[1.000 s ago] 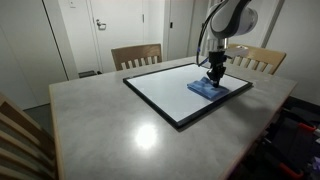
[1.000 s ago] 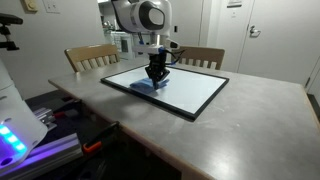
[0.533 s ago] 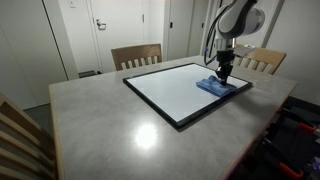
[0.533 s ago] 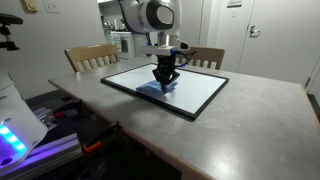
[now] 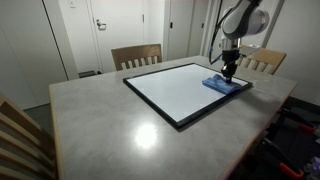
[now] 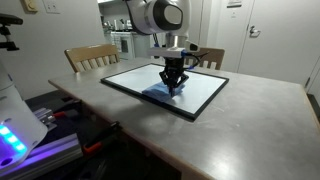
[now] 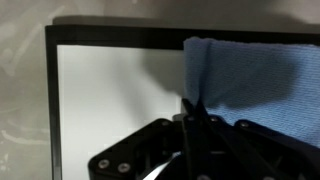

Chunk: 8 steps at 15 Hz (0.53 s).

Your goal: Use the blue towel to wipe the whiteboard

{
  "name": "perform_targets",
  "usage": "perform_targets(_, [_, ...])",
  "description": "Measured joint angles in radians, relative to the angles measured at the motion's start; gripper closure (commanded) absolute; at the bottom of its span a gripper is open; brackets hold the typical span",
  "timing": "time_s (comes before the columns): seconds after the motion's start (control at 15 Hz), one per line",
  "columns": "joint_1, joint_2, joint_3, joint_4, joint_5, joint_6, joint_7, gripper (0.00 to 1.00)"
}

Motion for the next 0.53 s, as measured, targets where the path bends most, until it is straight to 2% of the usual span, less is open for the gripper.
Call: perform_targets(0.53, [-0.057,0.049,-0.026,0.080,-0.018,0.000,-0.061,0.99])
